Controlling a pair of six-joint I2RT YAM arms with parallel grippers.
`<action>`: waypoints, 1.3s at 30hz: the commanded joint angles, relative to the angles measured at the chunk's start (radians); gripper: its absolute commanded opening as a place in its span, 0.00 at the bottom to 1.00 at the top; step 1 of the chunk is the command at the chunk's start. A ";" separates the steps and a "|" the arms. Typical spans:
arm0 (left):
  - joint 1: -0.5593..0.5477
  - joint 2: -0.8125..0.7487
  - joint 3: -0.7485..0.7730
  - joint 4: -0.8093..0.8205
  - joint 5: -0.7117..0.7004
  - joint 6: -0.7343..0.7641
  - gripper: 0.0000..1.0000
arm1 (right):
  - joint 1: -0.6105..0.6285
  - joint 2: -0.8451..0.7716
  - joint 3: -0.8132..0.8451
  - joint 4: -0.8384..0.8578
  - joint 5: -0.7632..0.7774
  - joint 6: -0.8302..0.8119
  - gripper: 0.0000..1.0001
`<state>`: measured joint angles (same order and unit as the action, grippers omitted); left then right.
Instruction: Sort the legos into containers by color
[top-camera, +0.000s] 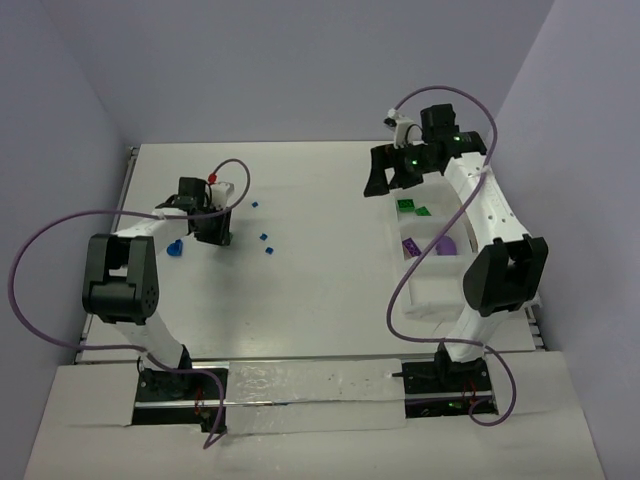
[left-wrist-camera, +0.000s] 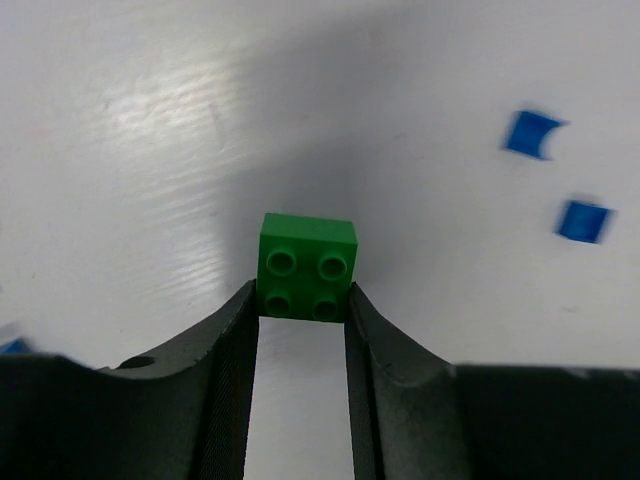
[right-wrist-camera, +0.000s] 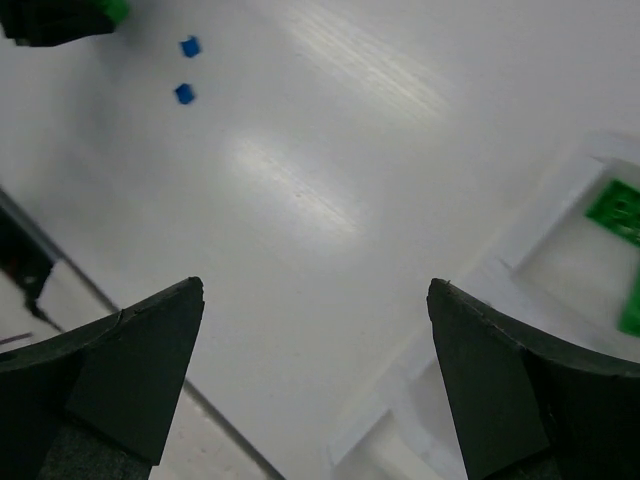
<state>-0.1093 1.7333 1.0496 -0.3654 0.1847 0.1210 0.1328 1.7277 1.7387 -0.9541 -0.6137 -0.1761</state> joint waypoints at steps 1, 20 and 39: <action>-0.008 -0.193 0.015 0.140 0.280 0.072 0.15 | 0.111 0.081 0.082 0.043 -0.173 0.105 1.00; -0.384 -0.423 0.046 0.309 0.284 0.133 0.16 | 0.266 0.167 0.171 0.244 -0.408 0.389 1.00; -0.451 -0.435 0.089 0.333 0.240 0.120 0.16 | 0.317 0.211 0.144 0.289 -0.423 0.420 0.39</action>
<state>-0.5417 1.3373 1.1019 -0.0942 0.4320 0.2449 0.4427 1.9282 1.8645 -0.7071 -1.0133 0.2456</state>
